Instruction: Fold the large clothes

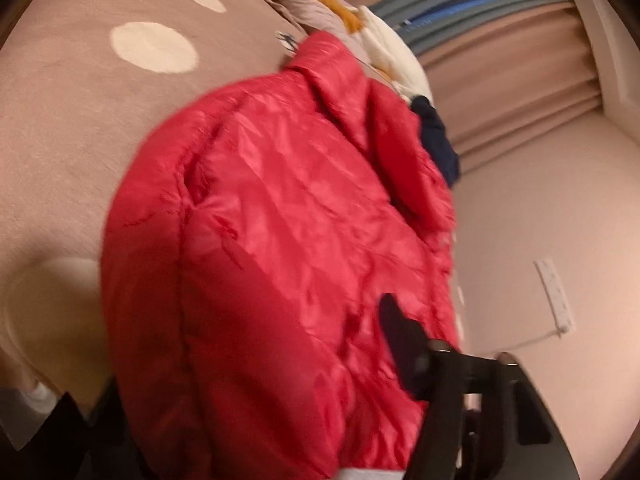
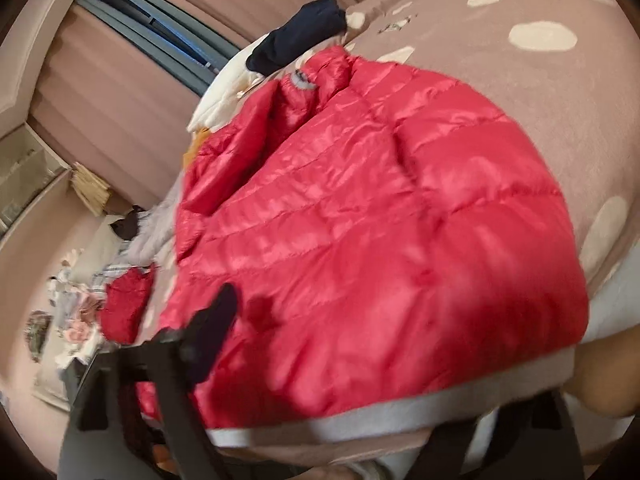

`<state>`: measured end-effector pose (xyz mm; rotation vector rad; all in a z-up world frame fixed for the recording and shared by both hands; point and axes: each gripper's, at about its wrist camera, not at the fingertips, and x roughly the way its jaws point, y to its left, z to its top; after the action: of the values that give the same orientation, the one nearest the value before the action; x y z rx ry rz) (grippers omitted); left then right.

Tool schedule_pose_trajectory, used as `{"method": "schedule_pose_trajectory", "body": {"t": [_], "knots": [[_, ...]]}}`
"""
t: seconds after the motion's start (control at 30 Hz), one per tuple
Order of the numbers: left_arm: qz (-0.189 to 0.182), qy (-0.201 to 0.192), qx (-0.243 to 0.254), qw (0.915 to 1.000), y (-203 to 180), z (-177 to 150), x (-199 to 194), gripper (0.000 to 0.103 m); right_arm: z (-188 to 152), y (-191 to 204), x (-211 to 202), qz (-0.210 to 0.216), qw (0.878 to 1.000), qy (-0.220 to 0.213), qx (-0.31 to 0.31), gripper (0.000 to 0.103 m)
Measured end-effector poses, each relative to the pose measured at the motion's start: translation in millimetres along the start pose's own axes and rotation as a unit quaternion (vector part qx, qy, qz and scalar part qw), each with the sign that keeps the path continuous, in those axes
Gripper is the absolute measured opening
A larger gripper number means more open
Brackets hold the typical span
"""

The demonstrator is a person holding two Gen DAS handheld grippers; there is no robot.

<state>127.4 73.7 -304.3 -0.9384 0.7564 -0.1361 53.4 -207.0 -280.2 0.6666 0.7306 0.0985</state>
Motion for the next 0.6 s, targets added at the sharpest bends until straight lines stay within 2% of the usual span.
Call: {"method": "schedule_pose_trajectory", "body": {"t": [0.03,0.07,0.17,0.27,0.47,0.6], "knots": [[0.011,-0.007,0.005,0.9999,3,-3,-2,0.038,0,1,1,-0.018,1.0,-0.003,-0.01,0.051],[0.025,-0.013,0.018,0.9994,2,-3,0,0.035,-1,4,4,-0.038,0.999,-0.009,-0.024,0.041],[0.047,-0.032,0.06,0.9966,-5,-7,5,0.031,-6,12,8,-0.054,0.997,-0.025,-0.047,0.031],[0.061,-0.04,0.068,0.995,-5,-11,4,0.03,-11,20,13,-0.056,0.996,-0.034,-0.058,0.028],[0.047,-0.05,0.049,0.9965,8,-14,-5,0.024,-13,36,28,-0.043,0.997,-0.033,-0.063,0.026],[0.053,-0.051,0.045,0.9963,6,-13,-5,0.024,-16,57,45,-0.04,0.997,-0.031,-0.063,0.025]]}}
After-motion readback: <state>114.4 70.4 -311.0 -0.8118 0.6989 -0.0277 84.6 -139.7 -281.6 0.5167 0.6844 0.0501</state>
